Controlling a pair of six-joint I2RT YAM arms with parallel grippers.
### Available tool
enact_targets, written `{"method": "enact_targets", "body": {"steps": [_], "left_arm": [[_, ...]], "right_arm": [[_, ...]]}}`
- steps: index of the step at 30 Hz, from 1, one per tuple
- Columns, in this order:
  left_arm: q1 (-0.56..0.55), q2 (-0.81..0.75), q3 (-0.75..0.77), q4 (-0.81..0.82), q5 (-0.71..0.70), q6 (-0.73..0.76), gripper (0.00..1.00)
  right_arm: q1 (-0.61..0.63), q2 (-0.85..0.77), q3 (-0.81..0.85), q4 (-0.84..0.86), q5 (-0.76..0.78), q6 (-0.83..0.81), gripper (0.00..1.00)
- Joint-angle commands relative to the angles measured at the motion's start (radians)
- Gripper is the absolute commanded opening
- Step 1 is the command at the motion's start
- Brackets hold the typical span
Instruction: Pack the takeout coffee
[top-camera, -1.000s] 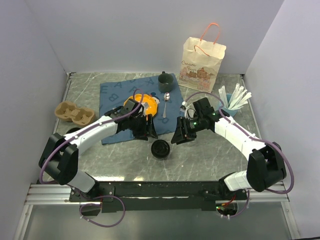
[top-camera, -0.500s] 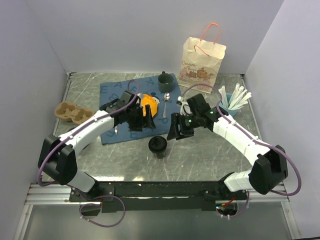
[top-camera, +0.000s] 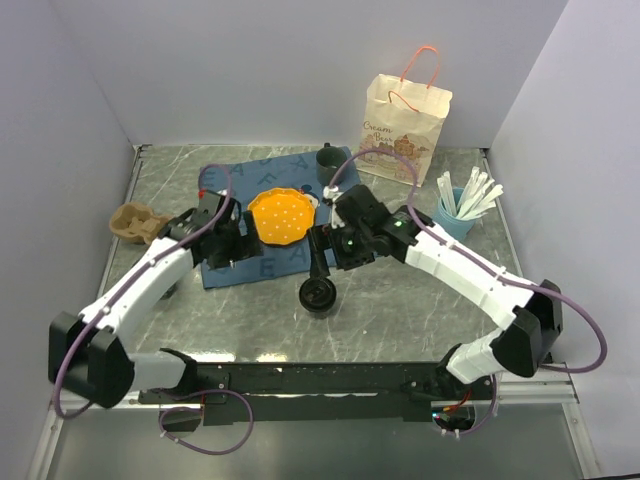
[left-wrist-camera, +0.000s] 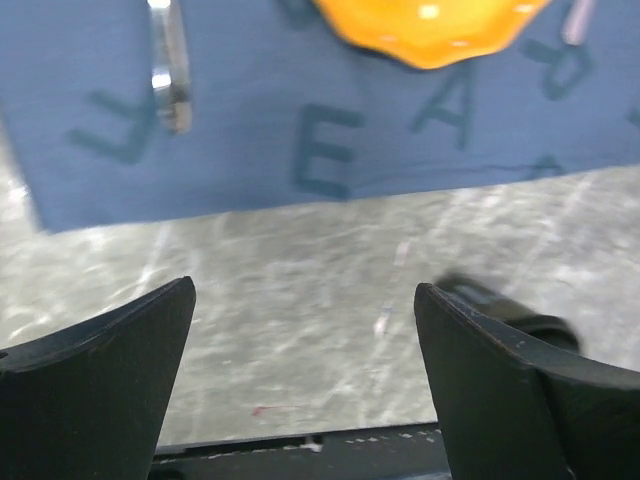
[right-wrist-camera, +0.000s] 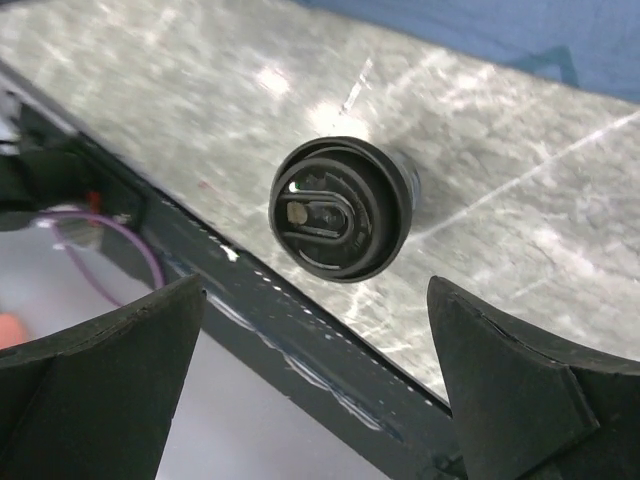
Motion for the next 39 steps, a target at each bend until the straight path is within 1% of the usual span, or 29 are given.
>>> {"method": "enact_targets", "body": {"steps": [1, 2, 4, 6, 8, 14, 25, 34, 37, 39], "left_arm": [[0.023, -0.117, -0.086, -0.024, -0.085, 0.022, 0.97], [0.025, -0.159, -0.126, -0.016, -0.084, 0.026, 0.97], [0.028, -0.194, -0.157, 0.004, -0.076, 0.014, 0.97], [0.029, -0.233, -0.179, 0.028, -0.023, 0.023, 0.97], [0.029, -0.266, -0.200, 0.056, -0.007, 0.023, 0.97], [0.029, -0.323, -0.226, 0.079, -0.010, 0.019, 0.97], [0.029, -0.332, -0.237, 0.088, -0.005, 0.016, 0.97], [0.029, -0.334, -0.245, 0.104, 0.010, 0.023, 0.97], [0.029, -0.334, -0.245, 0.104, 0.012, 0.025, 0.97], [0.029, -0.335, -0.245, 0.105, 0.013, 0.025, 0.97]], "right_arm": [[0.062, 0.054, 0.075, -0.060, 0.126, -0.004, 1.00], [0.069, 0.068, 0.080, -0.066, 0.137, -0.018, 1.00], [0.073, 0.079, 0.091, -0.075, 0.157, -0.027, 1.00], [0.073, 0.092, 0.099, -0.086, 0.151, -0.052, 1.00], [0.075, 0.108, 0.111, -0.097, 0.147, -0.069, 1.00], [0.090, 0.146, 0.091, -0.094, 0.130, -0.084, 1.00], [0.127, 0.224, 0.099, -0.054, 0.129, -0.078, 1.00], [0.168, 0.280, 0.120, -0.109, 0.245, -0.059, 1.00], [0.173, 0.289, 0.120, -0.126, 0.267, -0.052, 0.96], [0.178, 0.284, 0.123, -0.129, 0.273, -0.049, 0.89]]}}
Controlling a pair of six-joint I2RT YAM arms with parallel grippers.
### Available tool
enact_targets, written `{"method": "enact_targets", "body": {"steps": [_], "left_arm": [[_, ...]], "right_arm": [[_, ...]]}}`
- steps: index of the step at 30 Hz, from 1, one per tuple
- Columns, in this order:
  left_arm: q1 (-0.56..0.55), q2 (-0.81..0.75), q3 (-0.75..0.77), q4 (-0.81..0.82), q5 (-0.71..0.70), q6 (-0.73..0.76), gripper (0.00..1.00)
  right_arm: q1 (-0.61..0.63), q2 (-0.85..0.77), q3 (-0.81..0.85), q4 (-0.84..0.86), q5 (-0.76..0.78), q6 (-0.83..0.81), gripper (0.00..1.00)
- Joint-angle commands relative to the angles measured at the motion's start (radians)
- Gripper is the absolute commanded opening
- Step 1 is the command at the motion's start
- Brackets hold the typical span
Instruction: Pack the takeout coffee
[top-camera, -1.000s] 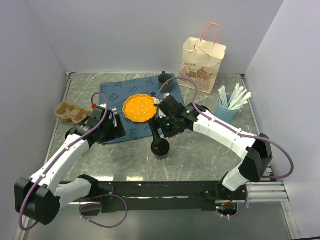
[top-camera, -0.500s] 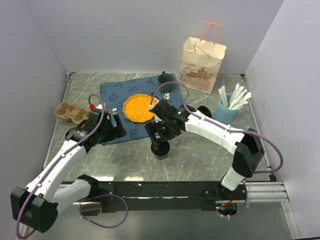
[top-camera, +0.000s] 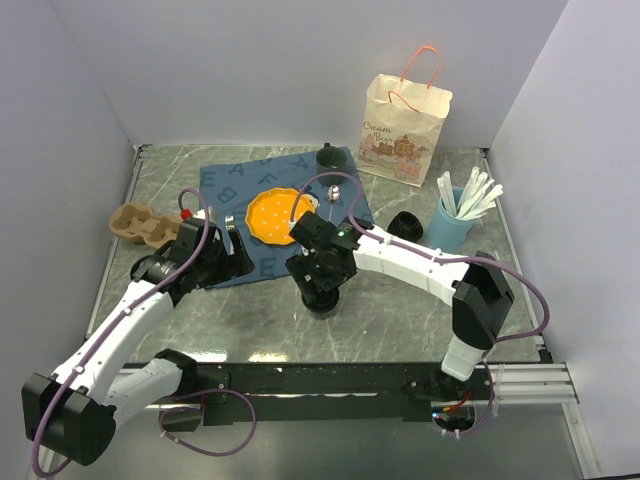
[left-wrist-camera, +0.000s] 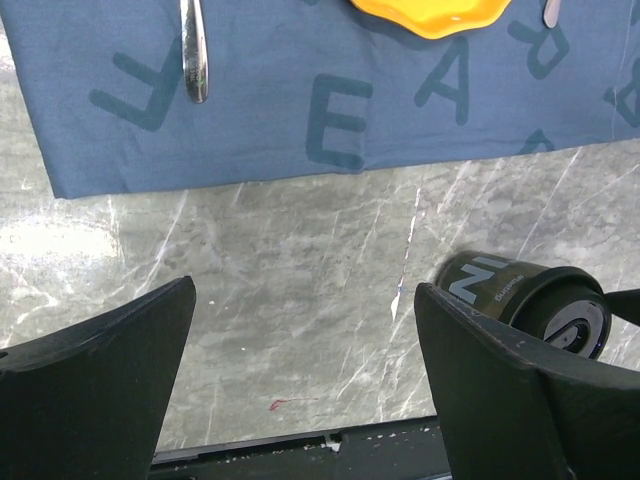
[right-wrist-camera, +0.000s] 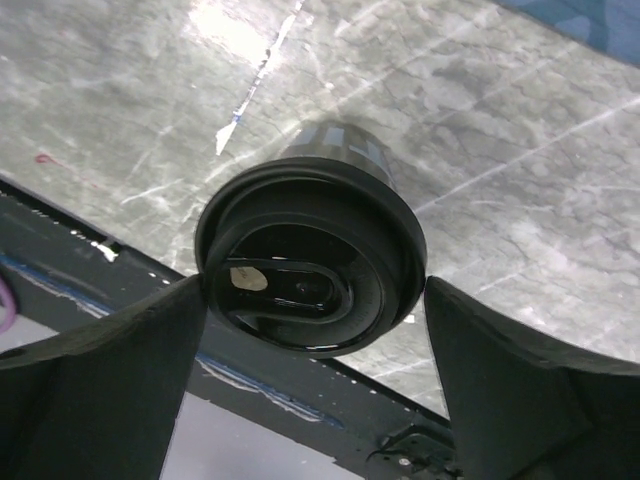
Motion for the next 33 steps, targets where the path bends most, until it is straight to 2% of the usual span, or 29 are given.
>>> {"method": "enact_targets", "body": {"steps": [1, 2, 6, 12, 22, 29, 33], "left_arm": [[0.005, -0.021, -0.004, 0.040, 0.015, 0.017, 0.97], [0.005, -0.021, -0.004, 0.043, 0.017, 0.017, 0.97], [0.005, -0.021, -0.006, 0.045, 0.018, 0.019, 0.97], [0.005, -0.025, -0.010, 0.051, 0.022, 0.020, 0.97], [0.005, -0.036, -0.010, 0.051, 0.018, 0.019, 0.97], [0.005, -0.044, -0.012, 0.051, 0.022, 0.020, 0.97], [0.005, -0.045, -0.010, 0.051, 0.022, 0.020, 0.97]], "right_arm": [[0.014, 0.005, 0.054, -0.035, 0.068, 0.018, 0.86], [0.014, 0.003, 0.055, -0.038, 0.071, 0.020, 0.81], [0.014, -0.009, 0.058, -0.063, 0.091, 0.040, 0.70], [0.003, -0.024, 0.043, -0.091, 0.120, 0.051, 0.67], [-0.127, -0.092, -0.026, -0.110, 0.127, 0.072, 0.66], [-0.296, -0.202, -0.170, -0.130, 0.182, 0.101, 0.66], [-0.459, -0.271, -0.248, -0.146, 0.219, 0.112, 0.67]]}}
